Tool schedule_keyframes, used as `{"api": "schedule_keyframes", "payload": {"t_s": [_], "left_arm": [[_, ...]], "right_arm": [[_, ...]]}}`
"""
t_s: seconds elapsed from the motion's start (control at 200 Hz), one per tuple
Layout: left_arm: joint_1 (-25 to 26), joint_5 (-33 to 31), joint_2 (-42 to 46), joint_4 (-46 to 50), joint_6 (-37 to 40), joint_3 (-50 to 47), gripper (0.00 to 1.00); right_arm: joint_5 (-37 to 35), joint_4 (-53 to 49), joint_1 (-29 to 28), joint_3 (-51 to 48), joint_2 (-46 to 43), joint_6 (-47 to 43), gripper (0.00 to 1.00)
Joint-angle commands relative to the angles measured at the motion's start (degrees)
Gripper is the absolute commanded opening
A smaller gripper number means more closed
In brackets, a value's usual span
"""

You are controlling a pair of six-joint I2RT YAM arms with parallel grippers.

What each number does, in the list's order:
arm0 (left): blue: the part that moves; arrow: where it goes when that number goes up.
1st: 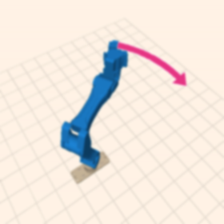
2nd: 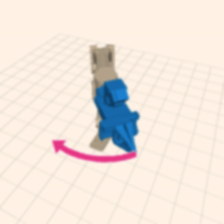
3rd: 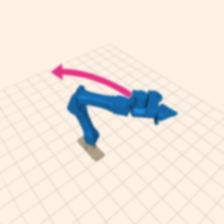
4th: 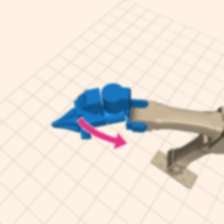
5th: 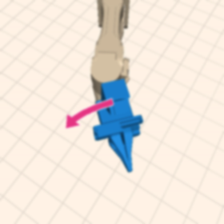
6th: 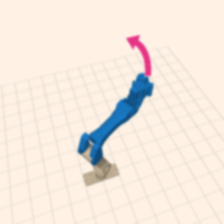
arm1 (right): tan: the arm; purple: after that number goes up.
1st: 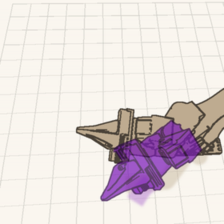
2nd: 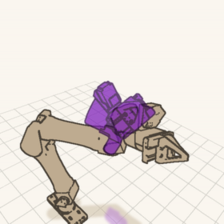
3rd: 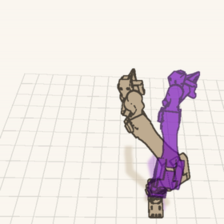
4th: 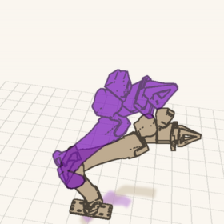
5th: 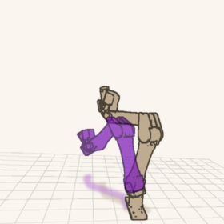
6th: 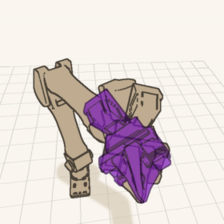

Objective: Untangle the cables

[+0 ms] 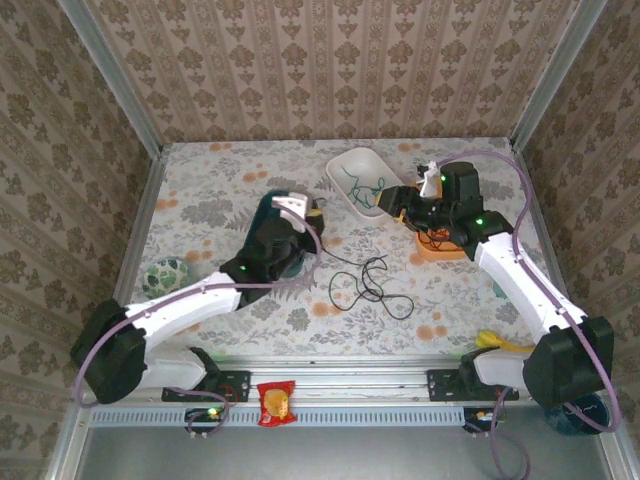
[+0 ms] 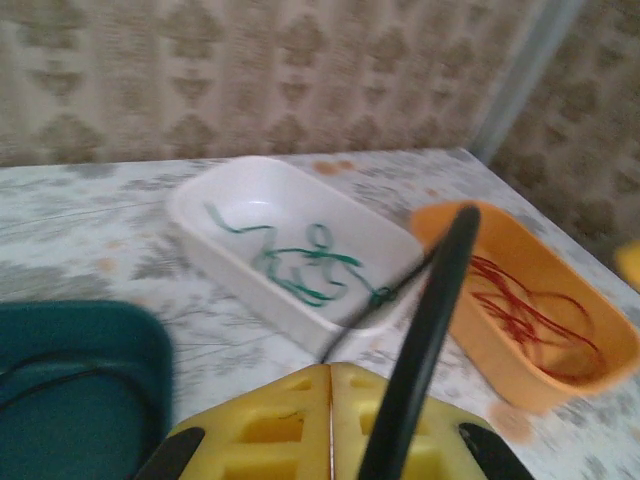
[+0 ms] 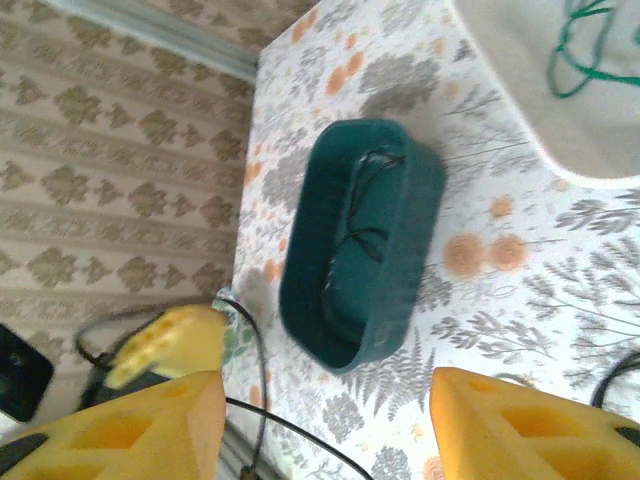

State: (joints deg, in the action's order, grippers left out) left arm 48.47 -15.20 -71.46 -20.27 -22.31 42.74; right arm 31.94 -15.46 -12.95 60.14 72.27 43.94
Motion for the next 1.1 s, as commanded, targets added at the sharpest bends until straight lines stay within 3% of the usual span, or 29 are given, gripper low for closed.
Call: {"api": "schedule_keyframes", "payload": {"t_s": [0.0, 0.24, 0.46, 0.715, 0.91, 0.97, 1.02, 1.095], "left_arm": [[-3.5, -4.6, 3.7, 6.6, -3.6, -0.6, 0.00], [-11.9, -8.3, 5.1, 15.5, 4.1, -0.3, 0.00], [-18.8, -7.9, 1.1, 12.9, 7.2, -0.8, 0.00], [-18.8, -8.4, -12.6, 12.0, 12.1, 4.0, 0.00], [-17.4, -7.8, -21.1, 23.6, 12.1, 14.4, 0.00], [-15.8, -7.4, -21.8, 25.5, 13.9, 16.5, 0.13], [-15.0, -7.3, -22.2, 28.7, 14.3, 18.9, 0.46], [-14.8, -7.3, -21.8, 34.5, 12.1, 22.2, 0.75]], "right_arm": [[-5.3, -1.6, 0.5, -1.3, -1.6, 0.2, 0.59], [-4.2, -1.0, 0.6, -4.3, -2.6, -0.1, 0.58], [-4.1, -0.1, 0.6, -5.4, -3.9, -0.1, 0.58], [-4.4, -1.2, 0.6, -5.7, -4.7, -0.7, 0.58], [-5.1, -2.9, 0.6, -5.5, -5.0, -1.7, 0.58], [-5.3, -2.8, 0.6, -5.6, -5.1, -1.8, 0.58], [-5.4, -2.8, 0.6, -5.8, -5.0, -1.8, 0.58], [-5.5, -2.8, 0.6, -5.8, -4.8, -1.8, 0.58]]}}
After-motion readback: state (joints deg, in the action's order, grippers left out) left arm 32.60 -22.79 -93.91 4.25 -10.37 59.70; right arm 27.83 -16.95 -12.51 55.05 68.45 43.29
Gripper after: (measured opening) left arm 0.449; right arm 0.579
